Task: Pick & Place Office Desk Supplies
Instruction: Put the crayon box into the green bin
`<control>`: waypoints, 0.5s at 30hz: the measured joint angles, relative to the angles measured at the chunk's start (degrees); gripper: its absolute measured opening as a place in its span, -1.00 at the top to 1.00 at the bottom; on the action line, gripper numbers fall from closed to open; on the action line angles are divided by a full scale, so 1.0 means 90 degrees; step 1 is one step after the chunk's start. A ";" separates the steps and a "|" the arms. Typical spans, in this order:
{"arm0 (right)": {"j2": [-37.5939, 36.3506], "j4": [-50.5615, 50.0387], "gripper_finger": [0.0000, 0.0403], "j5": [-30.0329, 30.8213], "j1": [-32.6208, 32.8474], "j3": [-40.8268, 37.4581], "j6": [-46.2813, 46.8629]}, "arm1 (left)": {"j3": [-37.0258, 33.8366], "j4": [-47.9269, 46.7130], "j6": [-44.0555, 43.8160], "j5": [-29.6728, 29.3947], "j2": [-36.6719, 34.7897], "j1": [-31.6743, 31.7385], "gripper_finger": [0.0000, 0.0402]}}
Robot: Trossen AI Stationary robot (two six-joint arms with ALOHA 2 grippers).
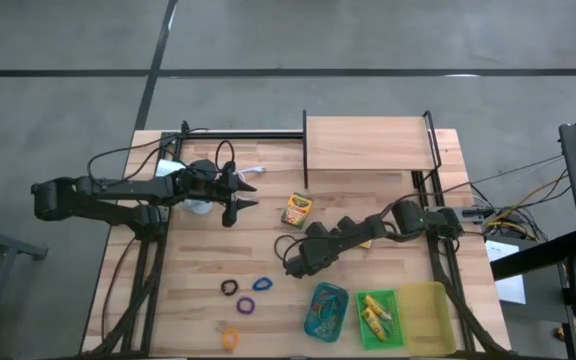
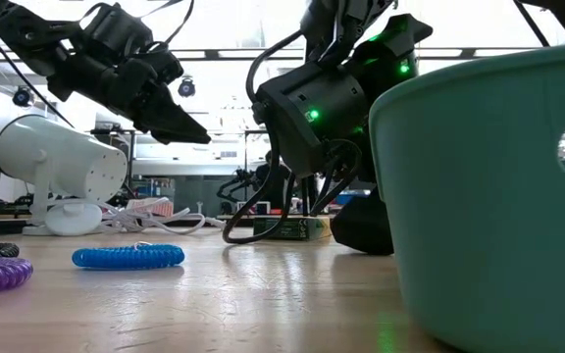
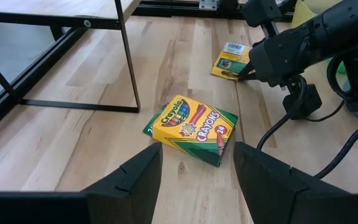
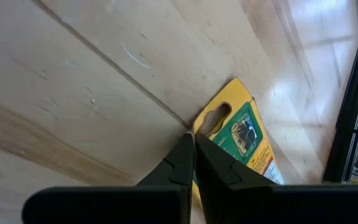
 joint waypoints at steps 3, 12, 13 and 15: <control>-0.0057 0.0010 0.96 -0.0006 0.0045 0.0000 -0.0002 | 0.0000 0.0000 0.0000 0.0000 0.0000 0.0000 -0.01; -0.0277 -0.0107 0.96 0.0458 0.0194 0.0247 -0.0001 | 0.0000 0.0000 0.0000 0.0000 0.0000 -0.0002 -0.01; -0.0315 -0.0122 0.96 0.0522 0.0210 0.0258 0.0027 | 0.0000 0.0000 0.0000 -0.0001 0.0000 0.0001 -0.01; -0.0412 -0.0230 0.96 0.0636 0.0250 0.0262 0.0095 | 0.0000 0.0000 0.0000 0.0000 0.0000 -0.0001 -0.01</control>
